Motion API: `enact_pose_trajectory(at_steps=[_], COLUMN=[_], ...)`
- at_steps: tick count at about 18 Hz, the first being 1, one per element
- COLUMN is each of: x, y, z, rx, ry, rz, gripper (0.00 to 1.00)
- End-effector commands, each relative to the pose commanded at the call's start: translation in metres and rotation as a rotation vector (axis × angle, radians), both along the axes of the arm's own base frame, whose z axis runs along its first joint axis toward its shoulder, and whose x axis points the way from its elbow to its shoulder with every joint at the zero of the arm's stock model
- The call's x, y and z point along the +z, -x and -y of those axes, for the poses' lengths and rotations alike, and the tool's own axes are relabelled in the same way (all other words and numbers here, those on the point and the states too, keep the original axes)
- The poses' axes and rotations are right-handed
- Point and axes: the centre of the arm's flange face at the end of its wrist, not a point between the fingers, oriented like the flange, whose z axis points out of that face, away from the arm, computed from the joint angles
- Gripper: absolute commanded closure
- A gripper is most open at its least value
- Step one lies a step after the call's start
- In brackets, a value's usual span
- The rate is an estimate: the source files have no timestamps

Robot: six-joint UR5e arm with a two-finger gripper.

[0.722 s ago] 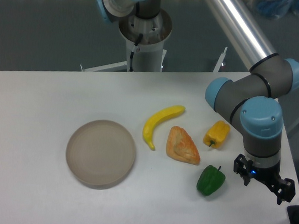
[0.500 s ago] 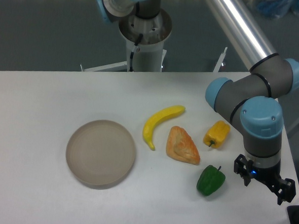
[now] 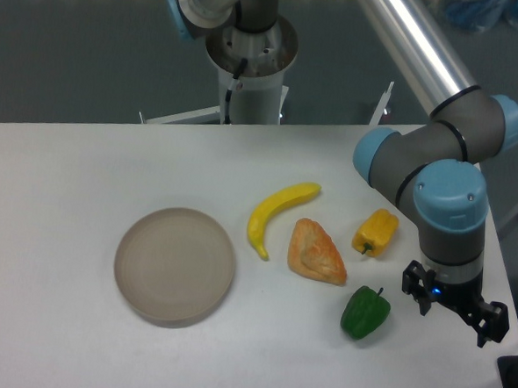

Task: Pick up the yellow pepper from the table
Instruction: 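Raise the open gripper up and away from the green pepper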

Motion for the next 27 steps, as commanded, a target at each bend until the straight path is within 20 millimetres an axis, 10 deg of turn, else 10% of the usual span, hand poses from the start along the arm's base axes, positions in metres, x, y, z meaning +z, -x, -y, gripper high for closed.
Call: enact_pose_trajectory(at_steps=[8,15,27], x=[0.029,-0.005,-0.064], y=[0.025,0.025,0.01], z=[0.105,0.169,0.194], rx=[0.006,0.051,0.145], ry=[0.049,0.051,-0.034], rz=[0.126,0.272,0.427], gripper=[0.0,0.0,0.0])
